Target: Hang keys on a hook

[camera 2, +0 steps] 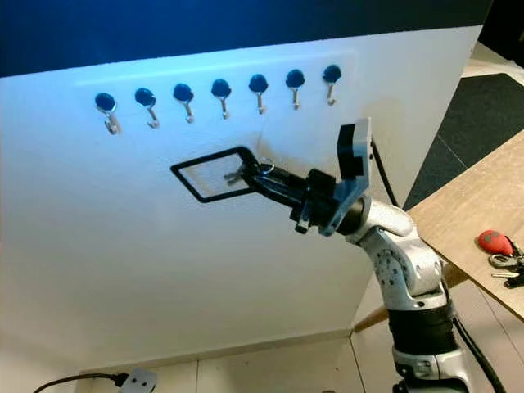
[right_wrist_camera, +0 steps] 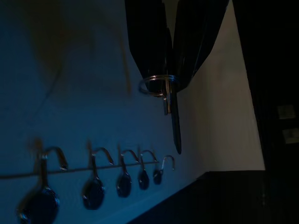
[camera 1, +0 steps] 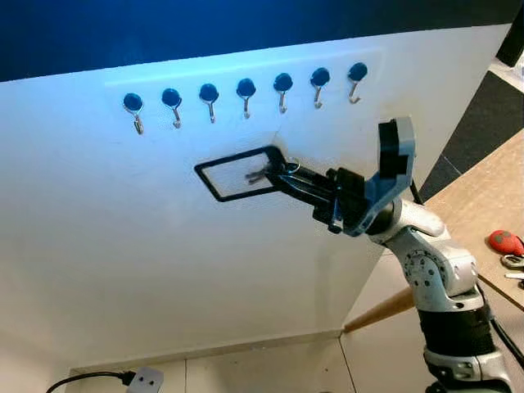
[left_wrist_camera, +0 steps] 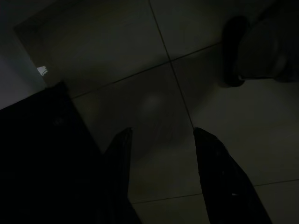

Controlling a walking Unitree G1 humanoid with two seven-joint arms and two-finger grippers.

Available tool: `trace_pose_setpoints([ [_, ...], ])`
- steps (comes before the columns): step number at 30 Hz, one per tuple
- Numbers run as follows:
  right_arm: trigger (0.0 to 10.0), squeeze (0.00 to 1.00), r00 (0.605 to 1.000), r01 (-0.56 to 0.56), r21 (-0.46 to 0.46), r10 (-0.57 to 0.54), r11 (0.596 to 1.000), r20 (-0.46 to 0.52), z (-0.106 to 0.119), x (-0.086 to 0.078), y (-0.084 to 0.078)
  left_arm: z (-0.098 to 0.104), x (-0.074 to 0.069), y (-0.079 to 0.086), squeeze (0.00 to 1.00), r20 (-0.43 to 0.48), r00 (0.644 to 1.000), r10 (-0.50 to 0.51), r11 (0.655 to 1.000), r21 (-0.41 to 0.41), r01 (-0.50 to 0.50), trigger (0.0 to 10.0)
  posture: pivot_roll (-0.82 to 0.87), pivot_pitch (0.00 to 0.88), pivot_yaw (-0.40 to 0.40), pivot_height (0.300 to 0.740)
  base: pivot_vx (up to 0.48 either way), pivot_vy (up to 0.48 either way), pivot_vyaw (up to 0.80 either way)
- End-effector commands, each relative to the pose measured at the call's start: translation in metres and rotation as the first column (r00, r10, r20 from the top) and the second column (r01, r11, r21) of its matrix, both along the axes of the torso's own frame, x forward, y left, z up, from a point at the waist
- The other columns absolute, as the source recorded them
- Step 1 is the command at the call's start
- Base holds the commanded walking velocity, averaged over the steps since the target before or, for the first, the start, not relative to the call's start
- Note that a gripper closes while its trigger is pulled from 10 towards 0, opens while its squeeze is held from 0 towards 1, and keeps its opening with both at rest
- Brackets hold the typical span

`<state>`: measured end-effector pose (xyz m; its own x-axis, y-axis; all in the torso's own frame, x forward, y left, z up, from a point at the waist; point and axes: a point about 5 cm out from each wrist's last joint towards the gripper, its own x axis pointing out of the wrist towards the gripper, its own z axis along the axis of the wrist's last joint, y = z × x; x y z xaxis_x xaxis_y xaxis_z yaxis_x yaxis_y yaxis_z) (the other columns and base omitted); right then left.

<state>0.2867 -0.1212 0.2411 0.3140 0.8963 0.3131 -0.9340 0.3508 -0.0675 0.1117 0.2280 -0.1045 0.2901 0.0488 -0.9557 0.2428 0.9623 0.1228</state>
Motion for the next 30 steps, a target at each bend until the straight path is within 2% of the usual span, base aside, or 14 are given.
trace_pose_setpoints([
  [1, 10.0, 0.0, 1.0, 0.006, -0.002, -0.006, 1.0, 0.015, 0.002, 0.001, 0.002, -0.002, -0.007, -0.001, 0.0, -0.024, 1.0, 0.005, 1.0, -0.006, -0.005, 10.0, -0.12, 0.065, 0.079, 0.74, 0.0, 0.0, 0.0],
  [8, 10.0, 0.0, 0.999, -0.046, -0.057, 0.046, 0.997, 0.002, -0.002, -0.001, 0.001, -0.002, -0.008, -0.002, 0.0, -0.026, 1.0, 0.003, 1.0, -0.009, -0.003, 10.0, -0.12, 0.069, 0.077, 0.74, 0.0, 0.0, 0.0],
  [9, 10.0, 0.0, 0.998, -0.067, -0.103, 0.068, 0.992, -0.001, -0.004, -0.002, 0.001, -0.003, -0.008, -0.002, 0.0, -0.026, 1.0, 0.001, 1.0, -0.01, -0.002, 10.0, -0.12, 0.07, 0.078, 0.74, 0.0, 0.0, 0.0],
  [10, 10.0, 0.0, 0.998, -0.067, -0.103, 0.068, 0.992, -0.001, -0.004, -0.002, 0.001, -0.003, -0.008, -0.002, 0.0, -0.026, 1.0, 0.001, 1.0, -0.01, -0.002, 10.0, -0.12, 0.07, 0.078, 0.74, 0.0, 0.0, 0.0],
  [13, 10.0, 0.0, 0.998, -0.055, -0.233, 0.062, 0.971, 0.024, -0.005, -0.001, 0.0, -0.003, -0.008, -0.003, 0.0, -0.029, 1.0, -0.001, 1.0, -0.012, 0.001, 10.0, -0.12, 0.072, 0.077, 0.74, 0.0, 0.0, 0.0],
  [14, 10.0, 0.0, 0.998, -0.055, -0.233, 0.062, 0.971, 0.024, -0.005, -0.001, 0.0, -0.003, -0.008, -0.003, 0.0, -0.029, 1.0, -0.001, 1.0, -0.012, 0.001, 10.0, -0.12, 0.072, 0.077, 0.74, 0.0, 0.0, 0.0],
  [16, 10.0, 0.0, 0.996, 0.024, -0.285, 0.0, 0.958, 0.086, 0.003, 0.008, 0.001, -0.003, -0.009, -0.005, 0.0, -0.032, 0.999, -0.003, 1.0, -0.016, 0.002, 10.0, -0.12, 0.072, 0.077, 0.74, 0.0, 0.0, 0.0],
  [20, 10.0, 0.0, 0.985, 0.104, -0.302, -0.056, 0.948, 0.162, 0.015, 0.015, 0.004, -0.004, -0.01, -0.006, 0.0, -0.035, 0.999, -0.003, 1.0, -0.02, 0.003, 10.0, -0.11, 0.074, 0.075, 0.74, 0.0, 0.0, 0.0],
  [21, 10.0, 0.0, 0.975, 0.155, -0.318, -0.092, 0.935, 0.204, 0.019, 0.018, 0.004, -0.004, -0.011, -0.006, 0.0, -0.035, 0.999, -0.002, 1.0, -0.022, 0.001, 10.0, -0.11, 0.073, 0.073, 0.74, 0.0, 0.0, 0.0],
  [22, 10.0, 0.0, 0.975, 0.155, -0.318, -0.092, 0.935, 0.204, 0.019, 0.018, 0.004, -0.004, -0.011, -0.006, 0.0, -0.035, 0.999, -0.002, 1.0, -0.022, 0.001, 10.0, -0.11, 0.073, 0.073, 0.74, 0.0, 0.0, 0.0],
  [23, 10.0, 0.0, 0.952, 0.253, -0.305, -0.179, 0.918, 0.25, 0.028, 0.026, 0.002, -0.004, -0.011, -0.007, 0.0, -0.037, 0.999, 0.001, 1.0, -0.026, -0.002, 10.0, -0.11, 0.072, 0.072, 0.74, 0.0, 0.0, 0.0],
  [26, 10.0, 0.0, 0.944, 0.282, -0.296, -0.211, 0.912, 0.252, 0.032, 0.029, 0.0, -0.005, -0.012, -0.007, 0.0, -0.038, 0.999, 0.002, 1.0, -0.029, -0.003, 10.0, -0.11, 0.073, 0.071, 0.74, 0.0, 0.0, 0.0],
  [30, 10.0, 0.0, 0.955, 0.252, -0.295, -0.188, 0.922, 0.228, 0.036, 0.025, -0.001, -0.005, -0.013, -0.008, 0.0, -0.04, 0.999, -0.001, 1.0, -0.03, -0.001, 10.0, -0.11, 0.073, 0.071, 0.74, 0.0, 0.0, 0.0],
])
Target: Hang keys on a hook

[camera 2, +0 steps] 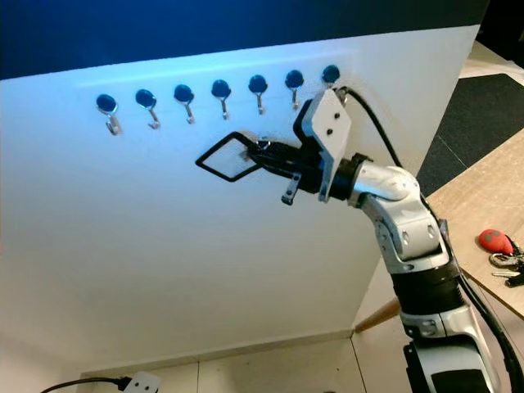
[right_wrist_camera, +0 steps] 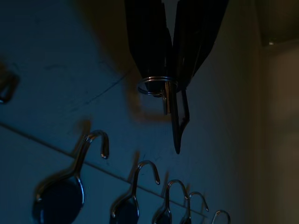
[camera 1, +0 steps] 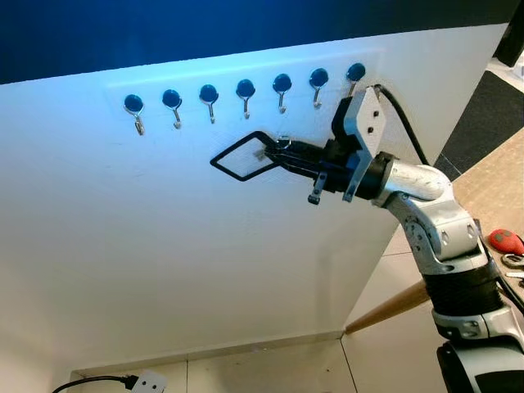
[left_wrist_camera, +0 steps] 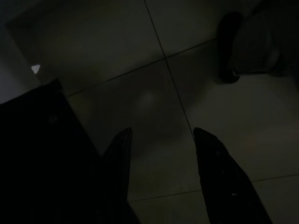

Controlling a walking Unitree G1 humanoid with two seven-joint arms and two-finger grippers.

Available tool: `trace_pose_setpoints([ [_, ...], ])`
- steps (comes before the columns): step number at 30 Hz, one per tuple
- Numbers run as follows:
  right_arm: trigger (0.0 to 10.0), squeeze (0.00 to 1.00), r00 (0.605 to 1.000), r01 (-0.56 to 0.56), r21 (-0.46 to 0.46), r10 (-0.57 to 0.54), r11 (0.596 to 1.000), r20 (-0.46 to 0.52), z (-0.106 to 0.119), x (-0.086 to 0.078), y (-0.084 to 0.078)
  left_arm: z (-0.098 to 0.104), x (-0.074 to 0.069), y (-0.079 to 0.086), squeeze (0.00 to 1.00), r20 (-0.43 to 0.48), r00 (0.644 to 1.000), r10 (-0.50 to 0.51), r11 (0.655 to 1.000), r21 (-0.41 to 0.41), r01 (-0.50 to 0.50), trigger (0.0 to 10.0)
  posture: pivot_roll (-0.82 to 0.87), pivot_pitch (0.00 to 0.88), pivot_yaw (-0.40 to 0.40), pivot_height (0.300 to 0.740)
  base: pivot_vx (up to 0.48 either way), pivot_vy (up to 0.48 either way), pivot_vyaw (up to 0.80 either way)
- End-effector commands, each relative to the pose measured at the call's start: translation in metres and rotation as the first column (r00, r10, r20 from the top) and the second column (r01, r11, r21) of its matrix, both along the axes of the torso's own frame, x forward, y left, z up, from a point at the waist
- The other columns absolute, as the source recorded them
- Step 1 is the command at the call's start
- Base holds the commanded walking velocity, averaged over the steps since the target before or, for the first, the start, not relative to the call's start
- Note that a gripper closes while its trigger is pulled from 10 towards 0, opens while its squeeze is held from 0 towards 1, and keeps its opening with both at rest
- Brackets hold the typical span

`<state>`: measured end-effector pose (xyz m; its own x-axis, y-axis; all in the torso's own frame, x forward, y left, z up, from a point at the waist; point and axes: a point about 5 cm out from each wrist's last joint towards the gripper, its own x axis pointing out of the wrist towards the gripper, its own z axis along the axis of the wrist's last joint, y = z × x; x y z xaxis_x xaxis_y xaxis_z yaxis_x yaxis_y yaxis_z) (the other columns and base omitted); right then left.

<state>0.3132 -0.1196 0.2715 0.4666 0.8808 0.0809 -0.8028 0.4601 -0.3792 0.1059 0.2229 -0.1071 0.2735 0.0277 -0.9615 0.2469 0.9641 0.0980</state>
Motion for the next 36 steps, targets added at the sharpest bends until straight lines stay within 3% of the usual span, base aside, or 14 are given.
trace_pose_setpoints([
  [1, 10.0, 0.0, 1.0, 0.013, 0.015, -0.013, 1.0, 0.008, 0.005, -0.001, -0.003, -0.002, -0.007, -0.003, 0.0, -0.023, 1.0, 0.002, 1.0, -0.008, -0.002, 10.0, -0.11, 0.073, 0.071, 0.74, 0.0, 0.0, 0.0],
  [8, 10.0, 0.0, 0.998, -0.06, 0.078, 0.059, 0.995, 0.01, 0.021, -0.011, -0.001, -0.002, -0.007, -0.003, 0.0, -0.027, 1.0, -0.006, 1.0, -0.006, 0.006, 10.0, -0.12, 0.068, 0.071, 0.74, 0.0, 0.0, 0.0],
  [17, 10.0, 0.0, 0.992, -0.126, 0.002, 0.126, 0.992, -0.007, 0.024, -0.025, -0.014, -0.003, -0.006, -0.005, 0.0, -0.029, 0.999, -0.017, 1.0, -0.007, 0.017, 10.0, -0.11, 0.064, 0.07, 0.74, 0.0, 0.0, 0.0],
  [20, 10.0, 0.0, 0.997, -0.065, -0.045, 0.063, 0.997, -0.037, 0.022, -0.021, -0.028, -0.003, -0.006, -0.005, 0.0, -0.031, 0.999, -0.02, 1.0, -0.008, 0.02, 10.0, -0.12, 0.066, 0.072, 0.74, 0.0, 0.0, 0.0],
  [36, 10.0, 0.0, 0.992, 0.069, -0.142, -0.082, 0.987, -0.093, 0.028, -0.013, -0.055, -0.004, -0.01, -0.006, 0.0, -0.042, 0.999, -0.022, 1.0, -0.011, 0.021, 10.0, -0.12, 0.082, 0.075, 0.74, 0.0, 0.0, 0.0],
])
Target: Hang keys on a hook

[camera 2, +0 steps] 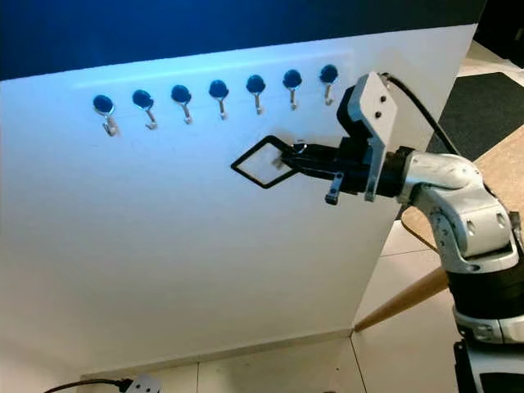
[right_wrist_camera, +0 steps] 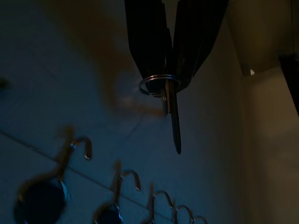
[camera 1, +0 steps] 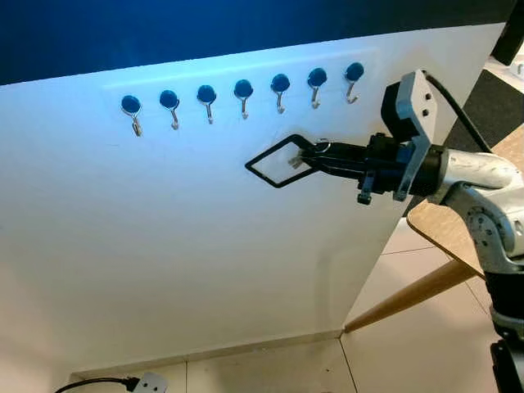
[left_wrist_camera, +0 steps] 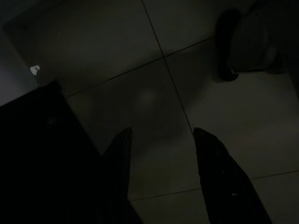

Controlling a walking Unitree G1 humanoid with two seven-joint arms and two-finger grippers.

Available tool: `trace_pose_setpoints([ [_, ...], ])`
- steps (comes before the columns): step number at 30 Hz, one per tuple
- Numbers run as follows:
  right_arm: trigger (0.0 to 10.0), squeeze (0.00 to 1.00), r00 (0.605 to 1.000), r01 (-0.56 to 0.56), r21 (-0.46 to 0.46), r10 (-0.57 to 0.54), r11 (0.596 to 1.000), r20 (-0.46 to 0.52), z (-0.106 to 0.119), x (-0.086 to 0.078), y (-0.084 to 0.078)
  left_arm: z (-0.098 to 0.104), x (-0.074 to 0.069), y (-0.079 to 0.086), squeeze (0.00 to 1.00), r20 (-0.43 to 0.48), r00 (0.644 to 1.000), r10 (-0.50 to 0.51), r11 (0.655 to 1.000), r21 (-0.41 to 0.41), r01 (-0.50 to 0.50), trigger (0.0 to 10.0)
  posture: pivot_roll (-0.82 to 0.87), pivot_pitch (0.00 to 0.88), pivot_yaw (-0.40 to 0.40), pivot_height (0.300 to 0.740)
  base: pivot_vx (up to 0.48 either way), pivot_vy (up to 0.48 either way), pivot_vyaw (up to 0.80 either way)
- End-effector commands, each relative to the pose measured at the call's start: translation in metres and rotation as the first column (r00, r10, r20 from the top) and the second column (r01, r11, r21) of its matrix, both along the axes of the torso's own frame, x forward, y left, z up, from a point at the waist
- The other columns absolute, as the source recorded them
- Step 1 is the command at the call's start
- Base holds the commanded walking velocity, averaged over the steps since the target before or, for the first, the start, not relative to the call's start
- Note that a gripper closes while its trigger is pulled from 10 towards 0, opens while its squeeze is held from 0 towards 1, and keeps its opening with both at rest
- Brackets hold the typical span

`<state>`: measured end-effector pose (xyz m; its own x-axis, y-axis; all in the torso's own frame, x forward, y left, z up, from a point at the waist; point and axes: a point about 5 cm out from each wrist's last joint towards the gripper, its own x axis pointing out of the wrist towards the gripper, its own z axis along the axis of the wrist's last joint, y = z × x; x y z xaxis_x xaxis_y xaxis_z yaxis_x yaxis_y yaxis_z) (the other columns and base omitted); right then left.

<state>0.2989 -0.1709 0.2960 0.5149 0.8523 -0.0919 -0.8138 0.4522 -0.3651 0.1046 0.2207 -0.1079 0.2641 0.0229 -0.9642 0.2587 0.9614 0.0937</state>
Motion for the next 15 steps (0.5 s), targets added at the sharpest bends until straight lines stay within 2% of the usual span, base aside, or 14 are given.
trace_pose_setpoints([
  [1, 10.0, 0.0, 0.999, 0.033, -0.007, -0.034, 0.999, -0.006, 0.0044, 0.0016, -0.007, -0.0031, -0.0091, -0.0041, 0.0, -0.033, 0.999, -0.01, 1.0, -0.009, 0.01, 10.0, -0.12, 0.082, 0.075, 0.74, 0.0, 0.0, 0.0],
  [8, 10.0, 0.0, 0.998, 0.064, -0.036, -0.065, 0.997, -0.027, 0.0048, 0.004, -0.0149, -0.0035, -0.0107, -0.0045, 0.0, -0.038, 0.999, -0.009, 1.0, -0.009, 0.008, 10.0, -0.12, 0.082, 0.072, 0.74, 0.0, 0.0, 0.0],
  [15, 10.0, 0.0, 1.0, -0.004, -0.024, 0.003, 1.0, -0.015, 0.0015, 0.0052, -0.005, -0.0038, -0.0104, -0.0061, 0.0, -0.037, 0.999, -0.008, 1.0, -0.014, 0.008, 10.0, -0.12, 0.086, 0.069, 0.74, 0.0, 0.0, 0.0],
])
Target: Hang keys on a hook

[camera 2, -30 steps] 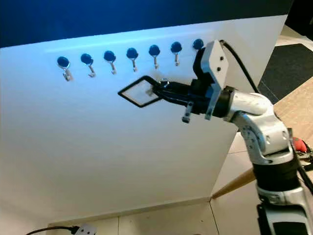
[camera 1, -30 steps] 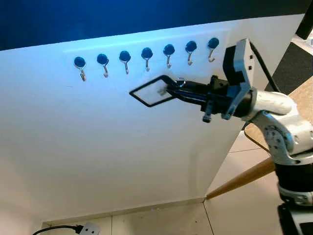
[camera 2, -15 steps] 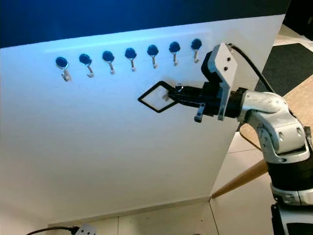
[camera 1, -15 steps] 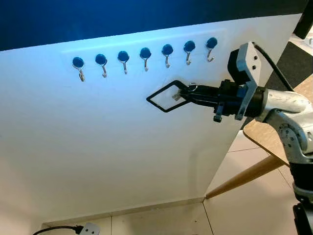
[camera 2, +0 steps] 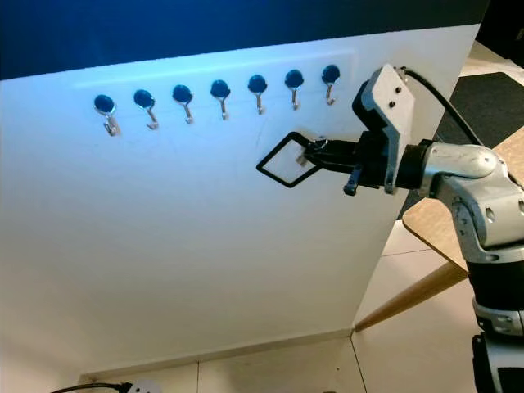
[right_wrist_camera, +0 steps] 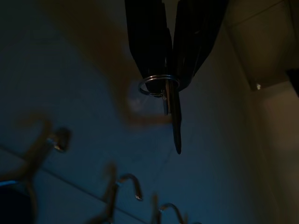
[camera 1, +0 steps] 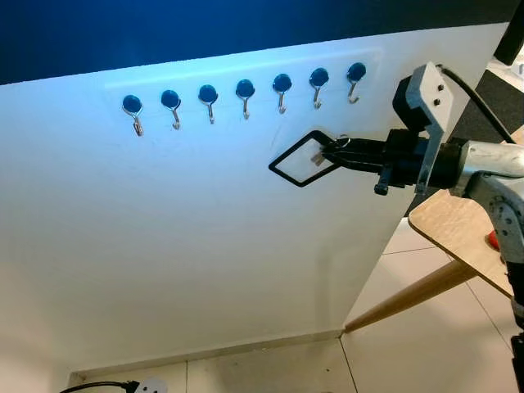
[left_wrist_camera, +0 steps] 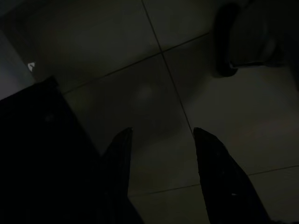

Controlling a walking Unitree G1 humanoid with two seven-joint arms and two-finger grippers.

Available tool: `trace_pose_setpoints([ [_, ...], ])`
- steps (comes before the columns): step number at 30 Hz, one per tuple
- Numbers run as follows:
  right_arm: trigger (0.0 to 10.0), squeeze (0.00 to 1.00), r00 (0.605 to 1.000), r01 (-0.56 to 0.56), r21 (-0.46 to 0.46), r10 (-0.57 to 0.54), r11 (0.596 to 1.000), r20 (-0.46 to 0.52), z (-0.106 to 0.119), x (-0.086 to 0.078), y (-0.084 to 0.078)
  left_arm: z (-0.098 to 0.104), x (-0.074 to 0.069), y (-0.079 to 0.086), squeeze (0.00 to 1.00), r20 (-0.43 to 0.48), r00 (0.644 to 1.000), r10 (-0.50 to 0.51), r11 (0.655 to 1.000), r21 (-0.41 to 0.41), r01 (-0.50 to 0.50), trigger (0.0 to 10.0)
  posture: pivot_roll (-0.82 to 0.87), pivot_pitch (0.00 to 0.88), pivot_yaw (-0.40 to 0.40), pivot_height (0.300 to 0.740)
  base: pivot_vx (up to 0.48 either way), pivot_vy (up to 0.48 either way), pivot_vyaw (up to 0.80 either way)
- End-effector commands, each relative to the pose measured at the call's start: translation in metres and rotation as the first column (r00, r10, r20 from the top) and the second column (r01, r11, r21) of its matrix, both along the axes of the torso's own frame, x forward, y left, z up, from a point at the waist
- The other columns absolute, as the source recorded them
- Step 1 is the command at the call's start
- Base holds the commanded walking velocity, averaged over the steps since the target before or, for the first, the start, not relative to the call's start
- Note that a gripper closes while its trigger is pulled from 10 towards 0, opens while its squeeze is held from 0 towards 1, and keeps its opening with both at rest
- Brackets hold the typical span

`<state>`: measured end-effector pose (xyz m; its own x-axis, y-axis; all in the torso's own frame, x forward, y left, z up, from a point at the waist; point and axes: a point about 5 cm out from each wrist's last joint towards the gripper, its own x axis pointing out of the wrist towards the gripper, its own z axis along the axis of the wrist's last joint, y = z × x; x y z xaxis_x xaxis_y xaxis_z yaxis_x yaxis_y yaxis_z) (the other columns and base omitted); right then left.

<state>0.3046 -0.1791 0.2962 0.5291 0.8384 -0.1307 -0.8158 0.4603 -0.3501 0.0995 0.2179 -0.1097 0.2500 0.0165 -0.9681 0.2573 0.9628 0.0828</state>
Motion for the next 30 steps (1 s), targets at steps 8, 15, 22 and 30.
trace_pose_setpoints([
  [8, 10.0, 0.0, 0.998, -0.064, -0.021, 0.064, 0.998, 0.012, -0.005, 0.005, 0.001, -0.002, -0.006, -0.004, 0.0, -0.023, 1.0, -0.004, 1.0, -0.009, 0.004, 10.0, -0.12, 0.086, 0.068, 0.74, 0.0, 0.0, 0.0],
  [15, 10.0, 0.0, 0.992, -0.123, -0.059, 0.122, 0.991, -0.02, -0.012, 0.003, 0.002, -0.002, -0.007, 0.001, 0.0, -0.003, 0.997, 0.073, 0.997, 0.0, -0.073, 10.0, -0.12, 0.086, 0.06, 0.74, 0.0, 0.0, 0.0],
  [22, 10.0, 0.0, 0.953, -0.295, -0.034, 0.291, 0.955, -0.091, -0.032, -0.013, 0.017, 0.01, 0.0, 0.041, 0.0, 0.123, 0.947, 0.296, 0.953, 0.034, -0.302, 10.0, -0.1, 0.083, 0.047, 0.74, 0.0, 0.0, 0.0],
  [30, 10.0, 0.0, 0.918, -0.376, 0.022, 0.376, 0.926, -0.124, -0.045, -0.017, 0.033, 0.046, 0.036, 0.095, 0.0, 0.409, 0.823, 0.395, 0.904, -0.014, -0.427, 10.0, -0.06, 0.076, 0.027, 0.74, 0.0, 0.0, 0.0],
])
